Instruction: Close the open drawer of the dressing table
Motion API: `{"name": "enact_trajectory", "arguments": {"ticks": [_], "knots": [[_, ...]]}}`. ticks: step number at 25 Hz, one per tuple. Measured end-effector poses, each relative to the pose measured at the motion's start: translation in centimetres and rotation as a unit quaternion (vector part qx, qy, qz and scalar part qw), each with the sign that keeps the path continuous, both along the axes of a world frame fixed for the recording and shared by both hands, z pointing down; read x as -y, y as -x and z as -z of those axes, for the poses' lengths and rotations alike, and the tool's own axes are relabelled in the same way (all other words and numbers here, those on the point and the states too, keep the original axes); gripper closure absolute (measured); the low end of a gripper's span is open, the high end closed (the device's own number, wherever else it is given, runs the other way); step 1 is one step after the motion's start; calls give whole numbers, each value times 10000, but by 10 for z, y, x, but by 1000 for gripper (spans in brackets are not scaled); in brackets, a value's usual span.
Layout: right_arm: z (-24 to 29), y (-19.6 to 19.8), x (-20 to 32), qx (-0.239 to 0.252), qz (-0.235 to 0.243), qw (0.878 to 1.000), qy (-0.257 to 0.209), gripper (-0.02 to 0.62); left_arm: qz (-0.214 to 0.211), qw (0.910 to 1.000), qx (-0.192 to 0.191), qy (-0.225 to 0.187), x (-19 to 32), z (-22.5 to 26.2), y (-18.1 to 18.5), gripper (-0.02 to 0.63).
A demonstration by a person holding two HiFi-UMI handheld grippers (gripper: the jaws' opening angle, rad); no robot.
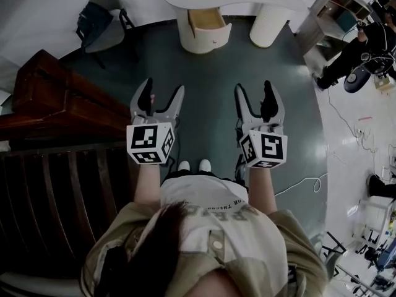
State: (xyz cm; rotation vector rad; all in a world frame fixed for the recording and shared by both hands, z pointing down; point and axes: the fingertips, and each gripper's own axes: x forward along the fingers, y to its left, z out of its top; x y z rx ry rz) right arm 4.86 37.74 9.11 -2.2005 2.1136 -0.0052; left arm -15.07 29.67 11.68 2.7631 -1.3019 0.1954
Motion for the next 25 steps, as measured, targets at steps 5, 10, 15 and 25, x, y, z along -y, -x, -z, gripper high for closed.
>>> {"name": "enact_trajectory", "arguments": {"ticks": [5,10,15,25], "knots": [[-14,-15,14,102,17,9999,78,284,76,9998,102,134,9,-16,-6,258],[-31,-20,35,171,62,9996,215,284,141,9994,201,251,29,-30,-9,258],[-41,-19,70,128,89,9996,247,284,124,9993,180,295,70,-38,-8,258],[-47,-22,160,118,2,9998,184,284,-49,9997,154,171,170,-41,-15,258]]}}
